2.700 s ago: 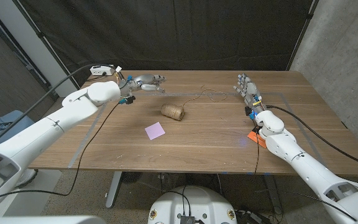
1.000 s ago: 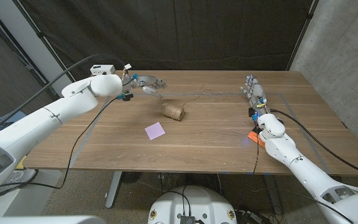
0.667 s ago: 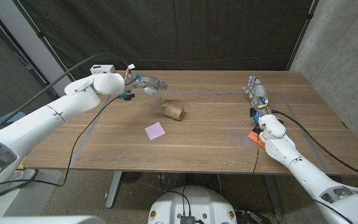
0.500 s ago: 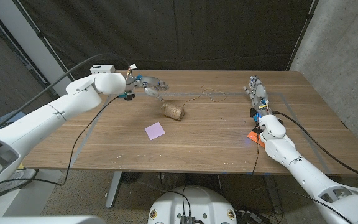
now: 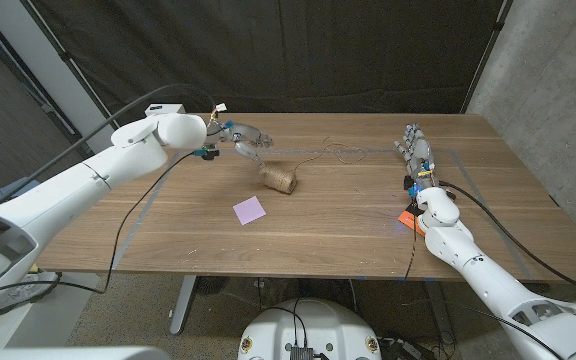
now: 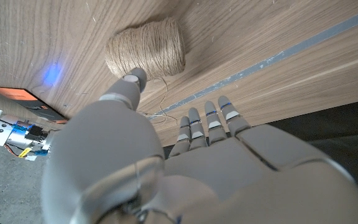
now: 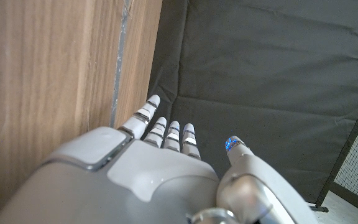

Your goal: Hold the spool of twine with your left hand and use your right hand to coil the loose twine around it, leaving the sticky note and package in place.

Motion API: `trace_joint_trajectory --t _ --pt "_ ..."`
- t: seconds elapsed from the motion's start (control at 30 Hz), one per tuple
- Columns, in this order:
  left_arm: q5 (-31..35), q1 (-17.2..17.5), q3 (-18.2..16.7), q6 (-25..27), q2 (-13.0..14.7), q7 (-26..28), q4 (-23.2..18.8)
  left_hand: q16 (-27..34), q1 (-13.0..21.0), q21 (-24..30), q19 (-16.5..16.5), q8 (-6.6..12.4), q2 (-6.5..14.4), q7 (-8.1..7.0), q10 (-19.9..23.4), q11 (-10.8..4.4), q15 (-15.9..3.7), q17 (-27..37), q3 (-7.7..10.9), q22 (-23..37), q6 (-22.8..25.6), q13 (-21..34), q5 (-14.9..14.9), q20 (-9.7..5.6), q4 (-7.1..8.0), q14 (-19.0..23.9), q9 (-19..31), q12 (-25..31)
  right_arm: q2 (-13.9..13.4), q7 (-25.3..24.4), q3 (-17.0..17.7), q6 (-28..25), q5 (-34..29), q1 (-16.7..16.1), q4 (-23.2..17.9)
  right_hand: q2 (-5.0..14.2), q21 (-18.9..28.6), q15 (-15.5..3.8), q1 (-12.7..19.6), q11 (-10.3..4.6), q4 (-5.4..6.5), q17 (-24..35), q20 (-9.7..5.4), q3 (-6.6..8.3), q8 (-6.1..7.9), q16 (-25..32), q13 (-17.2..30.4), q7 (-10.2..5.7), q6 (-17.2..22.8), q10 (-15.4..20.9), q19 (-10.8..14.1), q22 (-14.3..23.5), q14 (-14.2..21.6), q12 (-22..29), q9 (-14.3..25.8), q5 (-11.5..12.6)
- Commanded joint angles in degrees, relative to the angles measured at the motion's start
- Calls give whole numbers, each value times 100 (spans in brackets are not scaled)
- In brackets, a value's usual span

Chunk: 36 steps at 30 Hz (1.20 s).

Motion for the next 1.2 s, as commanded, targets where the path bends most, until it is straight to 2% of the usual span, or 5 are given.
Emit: trace_joint_trajectory --t 0.03,0.57,0.9,1.2 --pt "136 -110 102 -18 -47 -286 -17 -26 62 -38 -100 -36 13 27 -110 32 38 48 -51 24 -102 39 -66 23 3 -102 24 -11 50 -14 29 93 17 25 108 109 33 2 51 -12 2 33 -210 57 -6 20 28 15 -42 -90 -8 29 -14 -21 26 -12" --pt "331 383 -143 191 249 48 -641 -38 85 -97 -254 -63 20 73 -232 109 123 125 -113 33 -205 114 -180 56 12 -248 48 27 97 -96 77 185 47 -65 127 102 30 18 44 17 0 37 -201 69 -9 18 28 18 -76 -133 -21 30 -29 -24 26 -16" --pt "348 714 -337 308 410 372 -827 -15 125 -110 -295 -50 63 74 -253 117 134 178 -122 40 -202 169 -227 69 12 -274 66 80 145 -93 84 264 51 -62 212 99 30 20 38 15 1 40 -194 74 -9 19 28 18 -90 -135 -27 30 -35 -18 26 -18" --pt "441 842 -333 293 397 555 -777 41 190 -87 -247 -27 111 59 -232 90 119 230 -114 48 -172 222 -258 46 -3 -215 84 148 245 -24 83 393 76 8 456 95 32 23 35 9 0 41 -187 79 -4 21 28 18 -90 -135 -26 30 -32 -13 26 -19"
